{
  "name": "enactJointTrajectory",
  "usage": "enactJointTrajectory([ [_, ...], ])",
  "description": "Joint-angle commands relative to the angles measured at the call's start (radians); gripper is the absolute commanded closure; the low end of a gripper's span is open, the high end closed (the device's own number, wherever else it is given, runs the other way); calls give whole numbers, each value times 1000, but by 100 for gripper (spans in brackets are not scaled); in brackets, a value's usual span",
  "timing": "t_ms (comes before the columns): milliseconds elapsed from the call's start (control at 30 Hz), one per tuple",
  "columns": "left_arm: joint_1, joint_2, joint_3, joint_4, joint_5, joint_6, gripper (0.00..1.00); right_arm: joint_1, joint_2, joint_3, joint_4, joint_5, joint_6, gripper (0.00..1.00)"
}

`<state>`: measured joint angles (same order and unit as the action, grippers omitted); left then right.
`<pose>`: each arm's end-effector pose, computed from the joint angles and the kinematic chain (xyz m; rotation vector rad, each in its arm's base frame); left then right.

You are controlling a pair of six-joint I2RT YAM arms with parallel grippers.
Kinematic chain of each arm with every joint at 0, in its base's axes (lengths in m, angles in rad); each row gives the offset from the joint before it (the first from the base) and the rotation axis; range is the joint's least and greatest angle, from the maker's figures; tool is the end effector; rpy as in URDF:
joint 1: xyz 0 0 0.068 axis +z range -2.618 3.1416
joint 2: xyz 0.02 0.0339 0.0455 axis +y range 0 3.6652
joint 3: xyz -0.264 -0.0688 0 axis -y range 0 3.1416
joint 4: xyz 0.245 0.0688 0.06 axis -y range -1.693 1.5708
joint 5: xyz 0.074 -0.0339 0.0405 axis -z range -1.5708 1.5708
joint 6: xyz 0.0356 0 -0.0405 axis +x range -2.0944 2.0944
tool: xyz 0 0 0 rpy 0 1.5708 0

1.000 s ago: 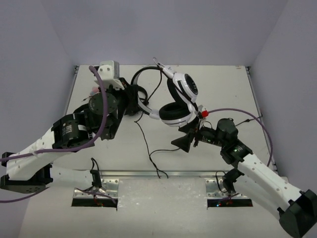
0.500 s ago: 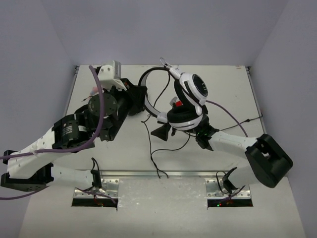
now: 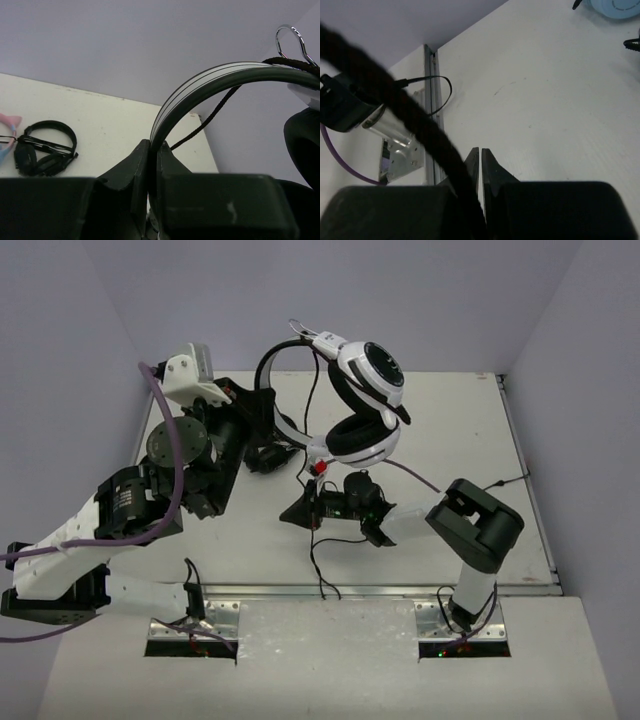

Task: Wrap the headphones

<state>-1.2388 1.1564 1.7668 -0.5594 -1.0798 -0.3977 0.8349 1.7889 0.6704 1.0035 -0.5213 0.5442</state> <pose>0.0853 -0.1512 0.5494 -0.2218 1.5503 -0.4750 0.2167 0.2657 0.1651 -0.7021 1.7645 1.4277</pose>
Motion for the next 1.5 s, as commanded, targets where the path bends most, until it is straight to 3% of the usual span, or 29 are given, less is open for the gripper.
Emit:
enactJointTrajectory([
  [0, -10, -23, 33, 177, -168, 66, 100, -8, -32, -85, 201, 51, 69, 99],
  [67, -11, -33, -48, 338, -316, 168, 99, -8, -84, -164, 300, 82, 106, 99],
  [100, -10, -55, -99, 592, -384, 347, 100, -7, -104, -237, 355, 104, 120, 99],
  [167, 24, -73, -246, 865, -401, 558, 100, 13, -170, -293, 374, 115, 140, 99],
  [200, 76, -69, -257, 894, -397, 592, 100, 47, -201, -325, 336, 125, 114, 99],
  [300, 177, -5, -152, 655, -353, 333, 100, 153, -374, -333, 154, 216, 4, 99],
  [333, 235, 12, -126, 527, -309, 285, 100, 224, -413, -315, -20, 278, -71, 99],
  [500, 334, 136, -67, 632, -286, 378, 99, 395, -589, -249, -330, 464, -187, 99],
  [567, 387, 178, -30, 508, -249, 333, 100, 461, -647, -218, -455, 518, -223, 99],
  [700, 446, 255, -46, 483, -213, 321, 100, 543, -715, -99, -655, 613, -292, 99],
  [800, 525, 256, -93, 376, -140, 212, 100, 581, -778, -27, -782, 677, -339, 99],
  [900, 591, 250, -174, 391, -95, 194, 100, 601, -809, 65, -903, 705, -381, 99],
  [1067, 618, 169, -471, 527, 20, 207, 100, 604, -806, 216, -1108, 783, -475, 99],
  [1367, 570, 45, -929, 926, 525, 459, 100, 543, -747, 530, -1362, 958, -702, 99],
  [1467, 553, -29, -949, 842, 727, 424, 100, 374, -758, 561, -1422, 914, -713, 99],
])
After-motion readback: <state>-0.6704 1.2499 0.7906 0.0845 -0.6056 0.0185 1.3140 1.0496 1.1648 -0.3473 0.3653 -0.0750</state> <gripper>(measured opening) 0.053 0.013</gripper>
